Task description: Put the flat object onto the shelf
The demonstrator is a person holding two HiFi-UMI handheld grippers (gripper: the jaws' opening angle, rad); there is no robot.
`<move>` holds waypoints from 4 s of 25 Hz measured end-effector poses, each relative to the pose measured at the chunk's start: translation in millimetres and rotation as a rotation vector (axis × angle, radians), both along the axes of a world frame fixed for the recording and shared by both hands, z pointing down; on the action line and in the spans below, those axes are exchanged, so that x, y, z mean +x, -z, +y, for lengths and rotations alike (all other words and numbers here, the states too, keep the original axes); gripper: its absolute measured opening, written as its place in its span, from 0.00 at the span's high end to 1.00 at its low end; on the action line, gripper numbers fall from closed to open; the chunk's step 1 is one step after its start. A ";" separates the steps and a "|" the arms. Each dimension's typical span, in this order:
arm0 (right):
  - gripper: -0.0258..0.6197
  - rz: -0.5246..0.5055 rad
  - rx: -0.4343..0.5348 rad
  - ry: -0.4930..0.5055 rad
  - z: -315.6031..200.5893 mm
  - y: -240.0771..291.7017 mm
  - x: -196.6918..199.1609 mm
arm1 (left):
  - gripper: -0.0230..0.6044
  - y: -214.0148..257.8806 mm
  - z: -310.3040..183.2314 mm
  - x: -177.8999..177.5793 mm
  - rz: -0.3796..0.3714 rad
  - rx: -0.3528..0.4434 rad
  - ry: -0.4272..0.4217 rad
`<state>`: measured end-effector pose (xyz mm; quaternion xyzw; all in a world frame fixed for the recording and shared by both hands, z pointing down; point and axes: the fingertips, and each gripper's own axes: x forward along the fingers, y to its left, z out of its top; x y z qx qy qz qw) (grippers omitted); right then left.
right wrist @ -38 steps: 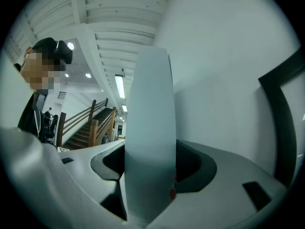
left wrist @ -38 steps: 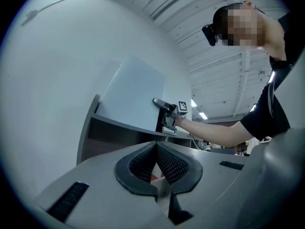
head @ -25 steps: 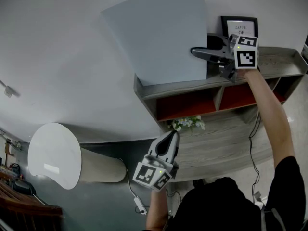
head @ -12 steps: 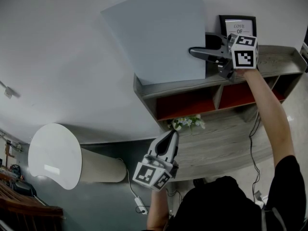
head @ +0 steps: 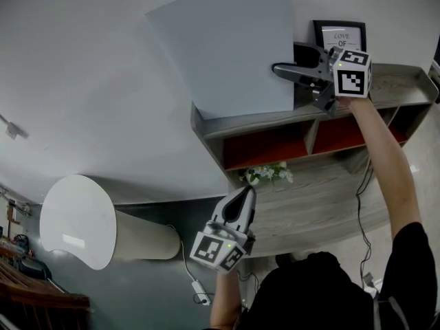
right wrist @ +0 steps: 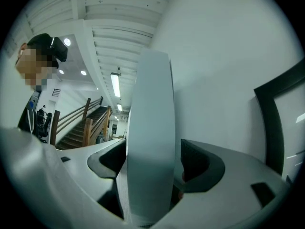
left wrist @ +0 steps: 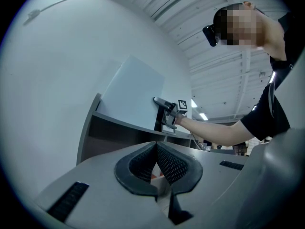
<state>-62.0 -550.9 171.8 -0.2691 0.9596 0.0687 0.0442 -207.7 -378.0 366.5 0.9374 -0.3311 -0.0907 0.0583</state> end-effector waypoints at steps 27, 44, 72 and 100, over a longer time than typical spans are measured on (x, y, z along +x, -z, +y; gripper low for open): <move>0.45 -0.013 -0.006 -0.082 26.0 -6.9 27.3 | 0.94 -6.5 7.5 10.5 -0.008 -0.021 -0.035; 0.45 -0.039 -0.008 -0.061 105.8 -30.5 47.9 | 0.94 -6.8 53.1 54.9 -0.025 -0.036 -0.034; 0.45 -0.054 -0.080 -0.079 390.7 -133.3 145.1 | 0.94 -32.4 269.7 184.3 -0.045 -0.079 0.000; 0.49 -0.083 -0.091 -0.152 539.7 -194.0 157.4 | 0.94 -28.6 356.1 203.2 -0.071 -0.055 0.018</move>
